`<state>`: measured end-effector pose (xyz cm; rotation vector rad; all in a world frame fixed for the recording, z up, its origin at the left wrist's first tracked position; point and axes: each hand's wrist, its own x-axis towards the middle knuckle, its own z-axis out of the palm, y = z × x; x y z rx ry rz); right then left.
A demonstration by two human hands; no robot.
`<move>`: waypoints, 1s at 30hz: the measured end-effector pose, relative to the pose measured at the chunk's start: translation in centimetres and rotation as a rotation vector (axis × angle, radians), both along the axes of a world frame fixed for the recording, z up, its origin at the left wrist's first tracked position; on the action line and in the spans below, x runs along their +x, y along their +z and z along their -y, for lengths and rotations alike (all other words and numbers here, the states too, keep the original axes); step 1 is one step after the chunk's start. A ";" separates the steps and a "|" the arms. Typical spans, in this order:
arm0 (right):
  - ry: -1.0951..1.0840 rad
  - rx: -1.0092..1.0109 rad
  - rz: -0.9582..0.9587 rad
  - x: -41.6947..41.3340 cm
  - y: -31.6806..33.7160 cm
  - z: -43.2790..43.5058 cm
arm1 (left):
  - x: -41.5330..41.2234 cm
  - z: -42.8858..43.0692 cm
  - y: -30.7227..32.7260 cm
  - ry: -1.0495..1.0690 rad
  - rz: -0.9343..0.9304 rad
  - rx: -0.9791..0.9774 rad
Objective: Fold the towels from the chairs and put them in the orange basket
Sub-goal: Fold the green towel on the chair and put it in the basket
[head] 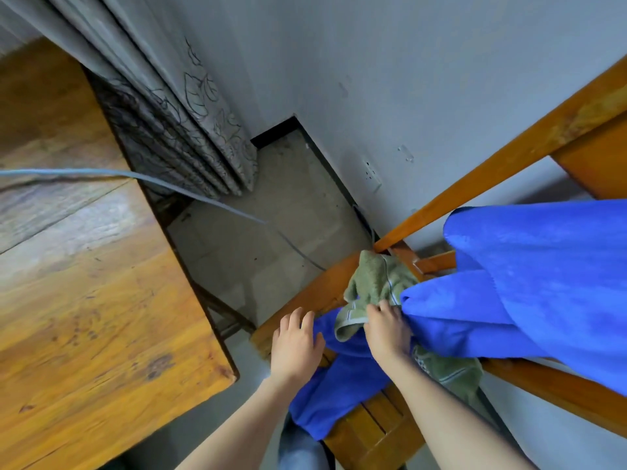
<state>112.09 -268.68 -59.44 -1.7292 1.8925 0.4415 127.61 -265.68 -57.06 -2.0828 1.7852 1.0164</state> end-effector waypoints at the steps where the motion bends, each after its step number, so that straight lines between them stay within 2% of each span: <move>1: -0.038 -0.021 0.051 0.2 0.9 -0.2 | 0.0 0.1 0.3 0.021 -0.027 -0.002; 3: -0.115 -0.060 0.128 0.3 3.1 -0.2 | -0.2 0.4 1.1 0.088 -0.139 0.017; 6: -0.292 -0.129 0.288 0.1 6.6 0.2 | -1.0 1.1 3.3 0.242 -0.447 0.037; 8: -0.369 -0.194 0.395 -0.2 9.4 0.5 | -1.5 1.7 5.8 0.373 -0.659 -0.023; 10: -0.381 -0.241 0.465 -0.3 11.7 0.5 | -1.8 2.6 8.3 0.497 -0.786 -0.098; 15: -0.357 -0.298 0.531 -0.2 17.7 0.1 | -1.7 4.3 14.7 0.567 -0.861 -0.225; 22: -0.350 -0.423 0.607 -0.5 25.6 -1.1 | -1.4 3.8 22.2 0.456 -0.915 -0.374; 26: -0.385 -0.471 0.643 -1.1 28.6 -3.2 | -1.5 2.8 25.4 0.318 -0.983 -0.397; 30: -0.374 -0.480 0.688 -1.5 30.8 -4.7 | -1.7 1.6 27.9 0.287 -1.053 -0.425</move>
